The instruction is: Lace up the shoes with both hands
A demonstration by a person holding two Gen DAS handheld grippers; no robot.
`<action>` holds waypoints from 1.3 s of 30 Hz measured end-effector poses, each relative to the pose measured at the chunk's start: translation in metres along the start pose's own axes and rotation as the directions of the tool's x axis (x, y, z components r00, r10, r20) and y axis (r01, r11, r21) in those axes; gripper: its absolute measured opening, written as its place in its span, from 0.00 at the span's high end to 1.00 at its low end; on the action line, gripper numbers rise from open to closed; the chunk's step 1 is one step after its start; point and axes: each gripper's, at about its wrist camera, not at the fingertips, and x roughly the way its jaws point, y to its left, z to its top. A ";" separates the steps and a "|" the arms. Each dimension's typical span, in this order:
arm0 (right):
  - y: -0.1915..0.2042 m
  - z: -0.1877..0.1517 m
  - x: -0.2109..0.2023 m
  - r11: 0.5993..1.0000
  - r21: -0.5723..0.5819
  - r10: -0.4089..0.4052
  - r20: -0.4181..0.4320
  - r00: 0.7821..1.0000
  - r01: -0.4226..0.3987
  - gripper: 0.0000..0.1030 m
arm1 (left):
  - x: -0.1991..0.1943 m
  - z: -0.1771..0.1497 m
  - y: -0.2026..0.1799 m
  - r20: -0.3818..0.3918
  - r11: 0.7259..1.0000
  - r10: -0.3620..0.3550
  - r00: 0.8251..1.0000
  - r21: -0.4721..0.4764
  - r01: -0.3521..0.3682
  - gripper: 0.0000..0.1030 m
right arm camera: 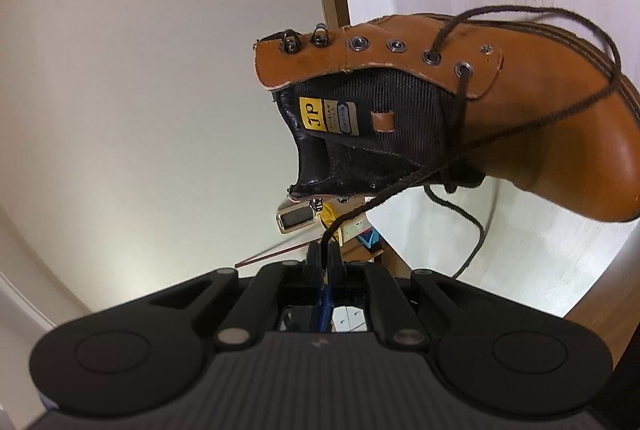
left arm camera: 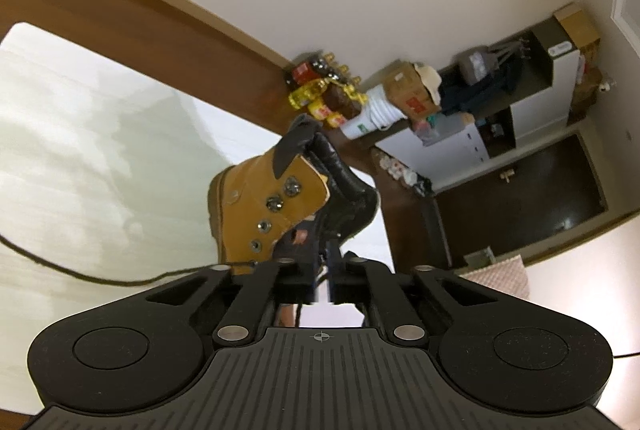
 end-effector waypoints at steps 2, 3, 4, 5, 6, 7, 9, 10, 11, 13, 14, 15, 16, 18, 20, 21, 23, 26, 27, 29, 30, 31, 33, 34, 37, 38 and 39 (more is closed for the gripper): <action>-0.002 0.001 0.001 1.000 0.008 0.004 -0.012 1.000 -0.003 0.88 | 0.000 0.000 0.001 -0.007 1.000 -0.013 1.000 -0.006 0.013 0.98; -0.005 0.000 0.002 1.000 0.017 0.004 -0.017 1.000 -0.004 0.85 | 0.001 0.000 0.002 -0.008 1.000 -0.017 1.000 -0.010 0.017 0.98; -0.009 -0.001 0.004 1.000 0.031 0.004 -0.025 1.000 -0.003 0.85 | 0.002 -0.001 0.002 -0.010 1.000 -0.022 1.000 -0.014 0.022 0.98; -0.013 -0.002 0.005 0.999 0.044 0.007 -0.032 0.999 -0.006 0.85 | 0.003 -0.001 0.003 -0.014 1.000 -0.021 1.000 -0.017 0.021 0.98; -0.014 -0.002 0.006 0.999 0.052 0.012 -0.036 0.999 -0.010 0.85 | 0.005 -0.002 0.004 -0.017 1.000 -0.020 1.000 -0.019 0.019 0.98; -0.015 -0.002 0.008 0.998 0.054 0.015 -0.037 0.999 -0.013 0.85 | 0.006 -0.002 0.004 -0.021 1.000 -0.020 1.000 -0.019 0.020 0.98; -0.016 -0.003 0.010 0.998 0.059 0.023 -0.039 0.999 -0.021 0.86 | 0.008 -0.003 0.003 -0.030 1.000 -0.021 0.999 -0.019 0.021 0.98; -0.017 -0.003 0.010 0.998 0.061 0.031 -0.041 0.999 -0.029 0.88 | 0.008 -0.004 0.003 -0.033 1.000 -0.022 0.999 -0.018 0.021 0.98; -0.016 -0.002 0.010 0.998 0.056 0.033 -0.040 0.999 -0.031 0.93 | 0.009 -0.004 0.003 -0.039 1.000 -0.020 0.999 -0.014 0.019 0.98; -0.014 0.000 0.008 0.999 0.027 0.021 -0.030 0.999 -0.020 0.97 | 0.012 -0.005 0.003 -0.052 1.000 -0.010 0.999 -0.012 0.010 0.97; -0.013 0.000 0.006 1.000 0.012 0.010 -0.017 1.000 -0.010 0.97 | 0.014 -0.005 0.004 -0.060 1.000 0.005 0.998 -0.015 -0.006 0.97; -0.012 0.001 0.006 1.000 0.000 0.001 -0.004 1.000 -0.001 0.97 | 0.016 -0.005 0.005 -0.066 1.000 0.020 0.998 -0.018 -0.021 0.96; -0.010 0.003 0.006 0.999 -0.029 -0.019 0.018 1.000 0.019 0.97 | 0.016 -0.005 0.007 -0.068 0.999 0.032 0.997 -0.016 -0.033 0.96; -0.004 0.008 -0.001 0.988 -0.122 -0.081 0.091 0.993 0.091 0.97 | 0.017 -0.006 0.010 -0.071 0.998 0.056 0.996 -0.010 -0.056 0.96; -0.004 0.011 -0.003 0.980 -0.155 -0.102 0.137 0.985 0.123 0.97 | 0.019 -0.006 0.015 -0.084 0.995 0.097 0.992 0.005 -0.097 0.96; -0.005 0.013 -0.004 0.978 -0.162 -0.107 0.155 0.982 0.132 0.97 | 0.019 -0.006 0.016 -0.089 0.994 0.110 0.990 0.012 -0.110 0.96; -0.008 0.018 -0.002 0.973 -0.186 -0.102 0.190 0.977 0.138 0.97 | 0.021 -0.007 0.018 -0.103 0.991 0.136 0.985 0.029 -0.133 0.93; -0.015 0.024 0.007 0.974 -0.197 -0.076 0.199 0.977 0.116 0.97 | 0.025 -0.007 0.018 -0.125 0.986 0.163 0.979 0.058 -0.157 0.93; -0.017 0.025 0.009 0.970 -0.215 -0.071 0.204 0.976 0.116 0.97 | 0.025 -0.007 0.018 -0.127 0.986 0.165 0.978 0.060 -0.158 0.93; -0.018 0.026 0.012 0.960 -0.249 -0.071 0.214 0.974 0.125 0.97 | 0.028 -0.008 0.018 -0.146 0.981 0.184 0.972 0.083 -0.173 0.93; -0.019 0.027 0.014 0.954 -0.268 -0.075 0.221 0.972 0.135 0.97 | 0.029 -0.008 0.018 -0.153 0.980 0.188 0.970 0.089 -0.176 0.93; -0.021 0.026 0.016 0.946 -0.288 -0.079 0.229 0.970 0.146 0.97 | 0.030 -0.009 0.019 -0.160 0.979 0.193 0.968 0.095 -0.179 0.93; -0.023 0.025 0.019 0.929 -0.332 -0.086 0.240 0.967 0.165 0.96 | 0.033 -0.009 0.019 -0.178 0.976 0.205 0.962 0.114 -0.187 0.93; -0.024 0.024 0.021 0.923 -0.346 -0.087 0.242 0.966 0.170 0.96 | 0.034 -0.011 0.020 -0.186 0.975 0.209 0.960 0.119 -0.189 0.93; -0.028 0.023 0.027 0.918 -0.360 -0.080 0.238 0.968 0.165 0.96 | 0.035 -0.012 0.022 -0.202 0.973 0.218 0.955 0.127 -0.195 0.90; -0.030 0.023 0.029 0.919 -0.360 -0.077 0.237 0.968 0.161 0.96 | 0.036 -0.013 0.022 -0.203 0.972 0.219 0.955 0.128 -0.196 0.90; -0.032 0.023 0.030 0.919 -0.360 -0.074 0.238 0.969 0.158 0.96 | 0.036 -0.013 0.024 -0.208 0.971 0.223 0.952 0.132 -0.199 0.89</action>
